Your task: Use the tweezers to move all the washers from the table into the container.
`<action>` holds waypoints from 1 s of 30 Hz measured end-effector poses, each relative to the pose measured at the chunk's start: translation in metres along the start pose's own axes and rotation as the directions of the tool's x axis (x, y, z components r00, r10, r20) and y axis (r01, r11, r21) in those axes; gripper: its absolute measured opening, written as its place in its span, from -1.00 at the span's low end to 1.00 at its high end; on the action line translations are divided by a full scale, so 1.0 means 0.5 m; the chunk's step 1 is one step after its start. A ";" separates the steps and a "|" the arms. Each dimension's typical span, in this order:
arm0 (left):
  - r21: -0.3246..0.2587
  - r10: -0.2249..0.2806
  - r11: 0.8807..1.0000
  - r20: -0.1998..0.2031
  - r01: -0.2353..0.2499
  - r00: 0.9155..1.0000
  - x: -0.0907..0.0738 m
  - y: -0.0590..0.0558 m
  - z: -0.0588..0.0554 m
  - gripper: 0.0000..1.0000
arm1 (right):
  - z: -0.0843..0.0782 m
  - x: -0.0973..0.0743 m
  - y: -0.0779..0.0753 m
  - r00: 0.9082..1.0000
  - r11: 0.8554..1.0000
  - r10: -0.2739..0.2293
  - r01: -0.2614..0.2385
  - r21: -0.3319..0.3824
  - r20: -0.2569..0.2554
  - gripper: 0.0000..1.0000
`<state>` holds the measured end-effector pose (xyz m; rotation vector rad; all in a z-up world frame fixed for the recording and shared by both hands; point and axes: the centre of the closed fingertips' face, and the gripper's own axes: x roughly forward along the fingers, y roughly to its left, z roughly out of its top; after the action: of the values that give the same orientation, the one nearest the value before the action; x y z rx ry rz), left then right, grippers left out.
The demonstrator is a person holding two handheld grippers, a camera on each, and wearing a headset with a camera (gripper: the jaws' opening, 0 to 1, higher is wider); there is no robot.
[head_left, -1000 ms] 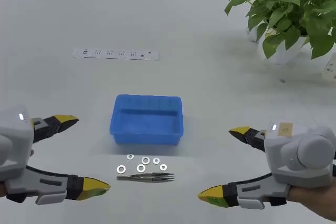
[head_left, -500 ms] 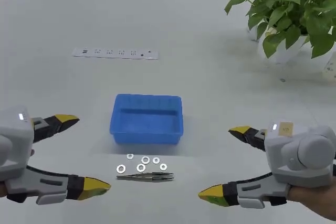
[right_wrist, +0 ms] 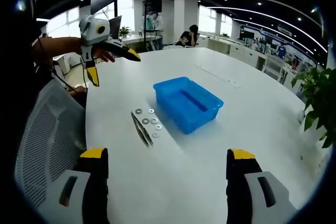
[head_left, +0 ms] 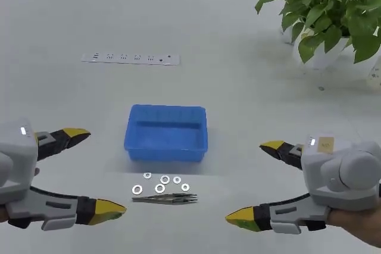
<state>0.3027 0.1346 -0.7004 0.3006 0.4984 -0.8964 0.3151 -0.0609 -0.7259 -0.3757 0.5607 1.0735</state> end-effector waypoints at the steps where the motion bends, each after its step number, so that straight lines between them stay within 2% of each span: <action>1: 0.001 0.000 1.000 0.001 0.000 1.000 0.000 0.000 0.000 0.95 | 0.000 0.001 -0.001 1.000 1.000 0.000 0.000 0.001 0.000 0.89; 16: -0.006 0.009 1.000 0.007 -0.009 1.000 -0.004 0.006 0.001 0.96 | 0.001 0.005 -0.004 1.000 1.000 0.004 -0.004 -0.006 0.001 0.85; 23: 0.011 0.008 1.000 -0.001 -0.008 1.000 -0.003 0.006 -0.004 0.95 | 0.002 0.009 -0.010 1.000 1.000 0.005 -0.005 -0.028 -0.006 0.82; 30: 0.026 0.000 1.000 -0.012 0.001 1.000 0.004 -0.001 -0.009 0.82 | 0.010 0.017 -0.012 1.000 0.997 0.017 -0.017 -0.069 -0.010 0.74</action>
<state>0.3021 0.1353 -0.7053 0.3294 0.4987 -0.9025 0.3246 -0.0548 -0.7269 -0.4373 0.5374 1.1097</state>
